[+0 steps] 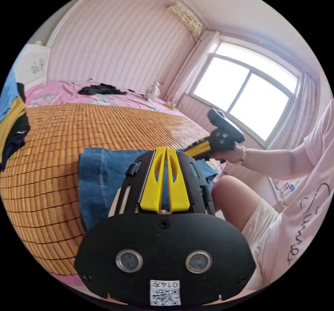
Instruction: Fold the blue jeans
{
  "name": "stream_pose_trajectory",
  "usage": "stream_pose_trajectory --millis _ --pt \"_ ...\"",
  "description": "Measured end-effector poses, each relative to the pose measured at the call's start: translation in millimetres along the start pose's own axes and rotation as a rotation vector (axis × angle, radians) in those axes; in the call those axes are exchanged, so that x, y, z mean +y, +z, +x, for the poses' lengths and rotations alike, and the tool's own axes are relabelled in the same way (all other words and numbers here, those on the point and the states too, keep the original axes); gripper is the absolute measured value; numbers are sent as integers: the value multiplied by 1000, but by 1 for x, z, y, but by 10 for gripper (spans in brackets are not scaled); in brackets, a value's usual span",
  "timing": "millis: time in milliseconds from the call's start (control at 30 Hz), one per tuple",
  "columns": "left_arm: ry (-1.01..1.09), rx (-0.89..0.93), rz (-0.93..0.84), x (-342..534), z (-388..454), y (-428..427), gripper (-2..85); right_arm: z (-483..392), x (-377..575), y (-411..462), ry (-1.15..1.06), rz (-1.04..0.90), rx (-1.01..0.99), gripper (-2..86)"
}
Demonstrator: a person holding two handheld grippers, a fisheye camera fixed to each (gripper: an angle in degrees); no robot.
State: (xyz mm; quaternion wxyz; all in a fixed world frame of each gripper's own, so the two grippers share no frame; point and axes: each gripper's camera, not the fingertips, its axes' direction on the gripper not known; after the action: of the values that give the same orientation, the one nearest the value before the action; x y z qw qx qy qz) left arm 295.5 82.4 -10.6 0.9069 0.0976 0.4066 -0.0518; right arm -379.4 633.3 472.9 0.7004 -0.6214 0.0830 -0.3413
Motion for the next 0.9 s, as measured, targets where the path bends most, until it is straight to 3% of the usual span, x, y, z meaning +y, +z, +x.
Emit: stream_pose_trajectory --millis 133,233,333,400,600,733,900 --pt "103 -19 -211 10 47 88 -10 42 -48 41 20 -95 -49 0" --pt "238 -151 -527 31 74 153 -10 64 -66 69 -24 -211 -135 -2" --pt "312 -186 -548 30 95 159 -10 80 -72 69 -123 -300 -164 -3" --pt "340 -110 -511 27 109 155 -10 91 -72 65 -161 -342 -178 -4" --pt "381 -93 -511 44 122 174 -8 140 -31 54 -31 -152 -236 -6" --pt "450 -59 -437 48 139 170 0 198 66 19 124 -28 -306 -4" --pt "496 -42 -364 51 160 173 83 254 224 13 434 -41 -321 32"
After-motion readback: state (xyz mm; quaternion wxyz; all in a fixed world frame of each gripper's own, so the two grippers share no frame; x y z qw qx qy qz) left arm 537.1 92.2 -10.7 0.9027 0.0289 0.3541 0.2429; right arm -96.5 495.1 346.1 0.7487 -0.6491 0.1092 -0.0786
